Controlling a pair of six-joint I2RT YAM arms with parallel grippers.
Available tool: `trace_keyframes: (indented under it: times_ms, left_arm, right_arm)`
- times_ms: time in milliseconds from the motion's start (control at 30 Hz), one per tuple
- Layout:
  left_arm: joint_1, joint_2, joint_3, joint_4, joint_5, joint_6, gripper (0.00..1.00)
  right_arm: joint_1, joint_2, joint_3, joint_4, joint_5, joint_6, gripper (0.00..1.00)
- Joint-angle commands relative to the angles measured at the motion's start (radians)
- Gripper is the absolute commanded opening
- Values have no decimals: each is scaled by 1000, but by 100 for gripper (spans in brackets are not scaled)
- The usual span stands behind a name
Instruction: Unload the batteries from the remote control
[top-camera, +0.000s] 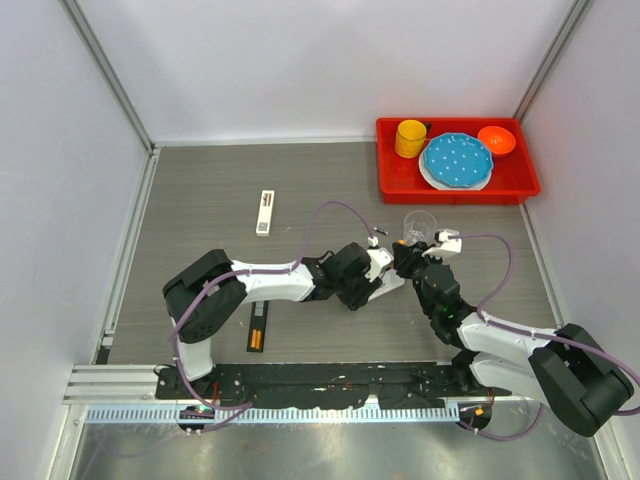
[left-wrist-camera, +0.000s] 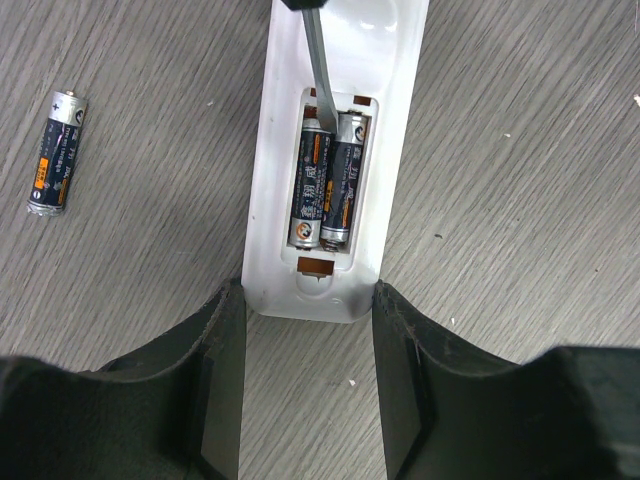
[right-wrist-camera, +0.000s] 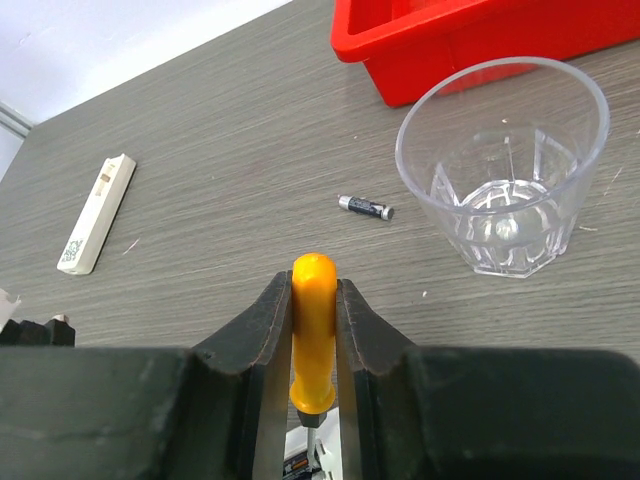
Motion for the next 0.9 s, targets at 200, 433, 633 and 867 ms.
trace_keyframes:
  times_ms: [200, 433, 633, 867]
  left_arm:
    - [-6, 64, -9, -84, 9, -1, 10]
    - [-6, 66, -8, -87, 9, 1, 10]
    - [-6, 69, -4, -88, 7, 1, 10]
    - [-6, 70, -1, -90, 10, 1, 10]
  right_arm:
    - [5, 18, 49, 62, 59, -45, 1]
    - [4, 56, 43, 65, 50, -78, 1]
    - [5, 61, 46, 42, 27, -127, 1]
    - [6, 19, 62, -13, -2, -211, 1]
